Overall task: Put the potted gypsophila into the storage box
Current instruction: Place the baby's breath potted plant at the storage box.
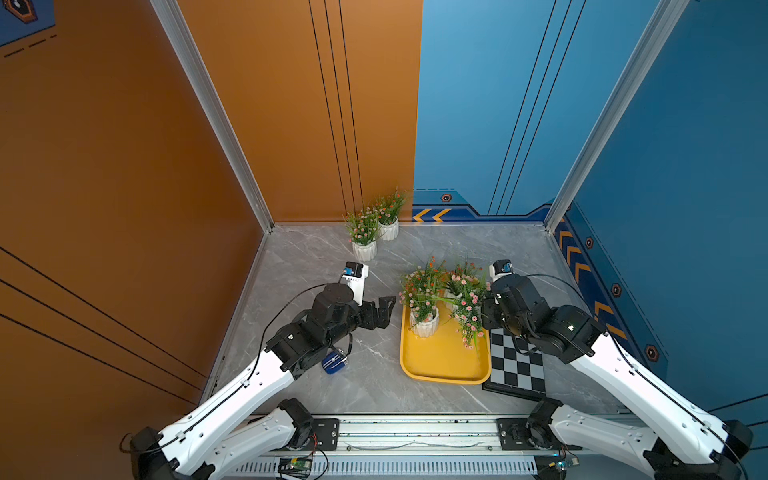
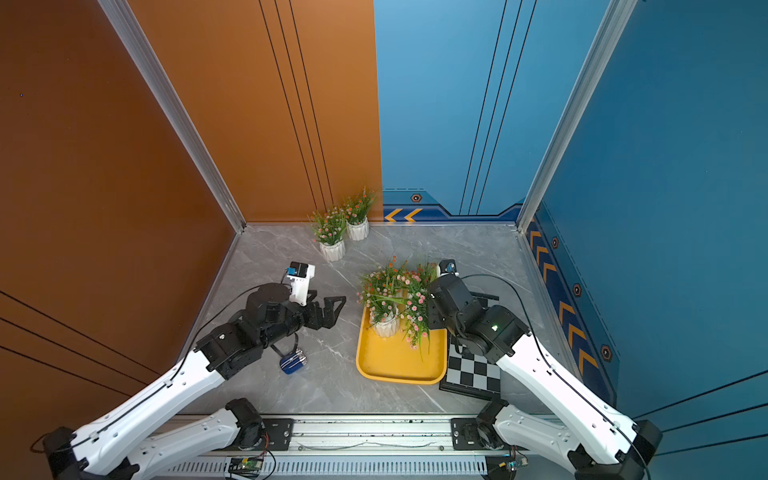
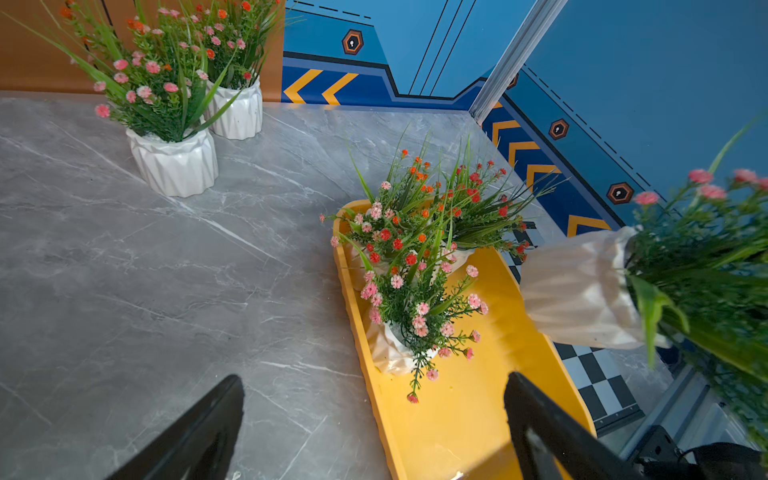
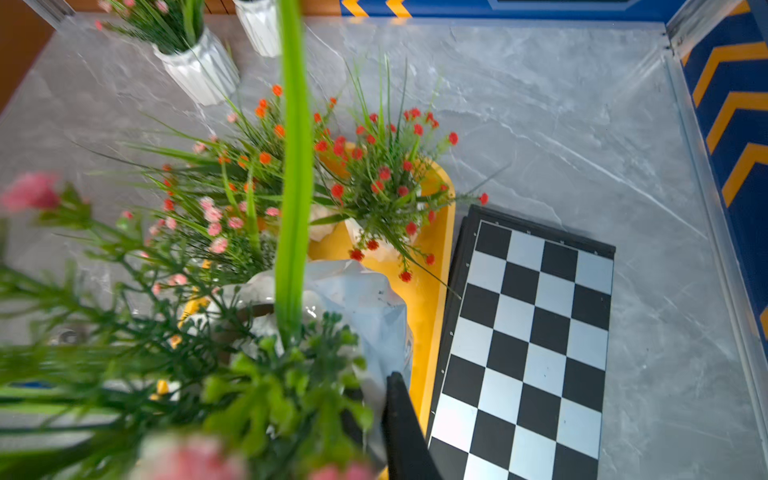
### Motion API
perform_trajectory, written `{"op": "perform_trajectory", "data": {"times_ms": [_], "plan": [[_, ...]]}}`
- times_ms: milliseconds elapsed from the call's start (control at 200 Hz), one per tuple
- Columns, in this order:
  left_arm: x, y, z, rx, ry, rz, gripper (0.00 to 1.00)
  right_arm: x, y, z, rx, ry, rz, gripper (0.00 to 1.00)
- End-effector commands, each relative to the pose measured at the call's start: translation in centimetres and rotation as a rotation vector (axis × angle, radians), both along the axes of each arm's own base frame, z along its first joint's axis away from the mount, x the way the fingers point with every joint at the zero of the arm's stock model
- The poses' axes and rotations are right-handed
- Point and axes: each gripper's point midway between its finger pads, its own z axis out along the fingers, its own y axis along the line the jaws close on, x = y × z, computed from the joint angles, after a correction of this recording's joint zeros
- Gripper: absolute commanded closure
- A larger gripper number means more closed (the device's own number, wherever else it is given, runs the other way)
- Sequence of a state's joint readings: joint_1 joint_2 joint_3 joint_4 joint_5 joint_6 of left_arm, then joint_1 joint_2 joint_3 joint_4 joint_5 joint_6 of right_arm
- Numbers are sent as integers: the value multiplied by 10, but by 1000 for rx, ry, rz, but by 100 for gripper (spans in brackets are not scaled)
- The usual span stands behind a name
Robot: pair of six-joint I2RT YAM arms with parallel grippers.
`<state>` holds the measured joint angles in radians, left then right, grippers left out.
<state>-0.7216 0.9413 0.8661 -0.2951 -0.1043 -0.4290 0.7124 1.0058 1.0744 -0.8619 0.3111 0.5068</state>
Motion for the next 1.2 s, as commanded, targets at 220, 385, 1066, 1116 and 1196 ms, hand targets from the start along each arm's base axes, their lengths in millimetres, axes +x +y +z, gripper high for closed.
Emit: {"op": "perform_trajectory", "data": {"times_ms": [220,385,1066,1116,1196], "plan": [[10,-11,22,21,-93,10,2,31,15,-52,177,75,-86,100],[11,-5,22,34,-105,30,2,45,21,-72,193,103,-96,100],[24,-4,20,31,-85,51,2,73,3,-125,135,173,-194,99],[25,-6,22,28,-86,48,2,74,2,-127,139,184,-197,98],[26,-8,23,25,-85,46,2,74,2,-130,142,196,-196,94]]}}
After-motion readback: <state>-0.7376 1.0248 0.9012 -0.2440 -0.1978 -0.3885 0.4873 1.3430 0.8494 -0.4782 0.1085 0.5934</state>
